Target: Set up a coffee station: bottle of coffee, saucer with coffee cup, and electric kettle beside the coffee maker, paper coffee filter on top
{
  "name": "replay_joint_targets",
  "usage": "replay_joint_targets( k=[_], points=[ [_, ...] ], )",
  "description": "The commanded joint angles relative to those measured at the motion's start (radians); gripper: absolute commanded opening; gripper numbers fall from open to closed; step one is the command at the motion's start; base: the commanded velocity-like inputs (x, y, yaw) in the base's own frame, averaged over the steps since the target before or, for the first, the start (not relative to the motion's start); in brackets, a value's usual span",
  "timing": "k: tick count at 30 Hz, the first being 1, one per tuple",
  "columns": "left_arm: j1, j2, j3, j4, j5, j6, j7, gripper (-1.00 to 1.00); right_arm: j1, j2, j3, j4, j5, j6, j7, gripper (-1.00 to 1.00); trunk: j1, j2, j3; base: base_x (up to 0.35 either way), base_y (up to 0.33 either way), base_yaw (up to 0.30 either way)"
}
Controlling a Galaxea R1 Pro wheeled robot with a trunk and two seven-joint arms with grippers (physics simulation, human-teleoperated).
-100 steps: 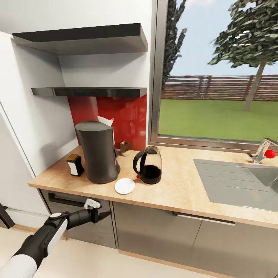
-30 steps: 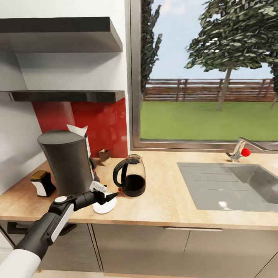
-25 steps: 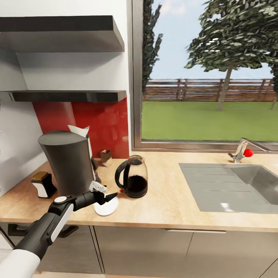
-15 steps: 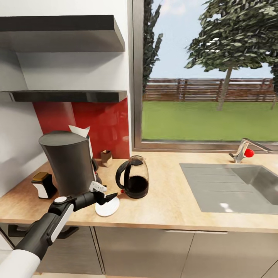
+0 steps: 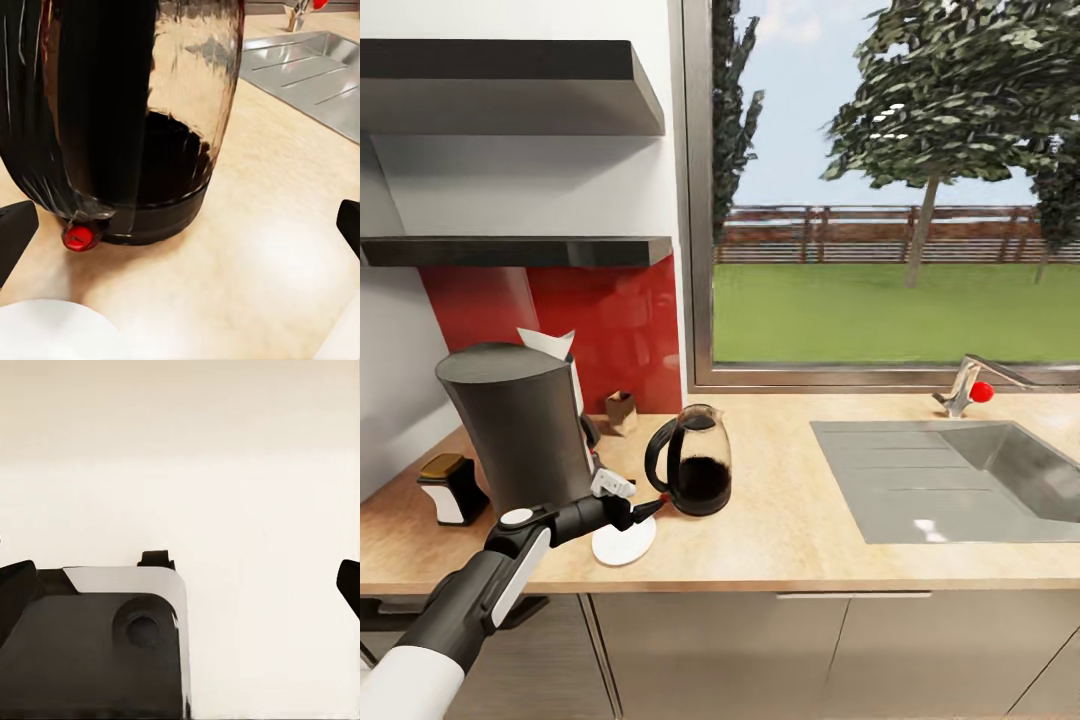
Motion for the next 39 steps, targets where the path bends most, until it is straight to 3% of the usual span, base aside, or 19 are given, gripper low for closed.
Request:
replay_joint_targets(
  k=[1,25,39],
  points=[
    [-0.001,0.001,-0.002,-0.001,0.01,0.009,0.001,1.0,0.002,0.0,0.009,0.001,-0.01,-0.004,0.0,1.0,0.0,-0.002,-0.002,0.0,0.0,-0.004],
    [0.0,0.002,0.015,-0.015,0.009,0.009,0.001,1.0,0.012,0.001,0.009,-0.001,-0.011,-0.006,-0.002,1.0,0.0,-0.002,-0.002,0.001,0.063,0.0],
    [0.002,0.0,0.015,-0.014,0.01,0.008,0.001,1.0,0.012,0.001,0.009,-0.001,-0.011,-0.006,-0.002,1.0,0.0,-0.002,-0.002,0.099,0.0,0.0]
  ],
)
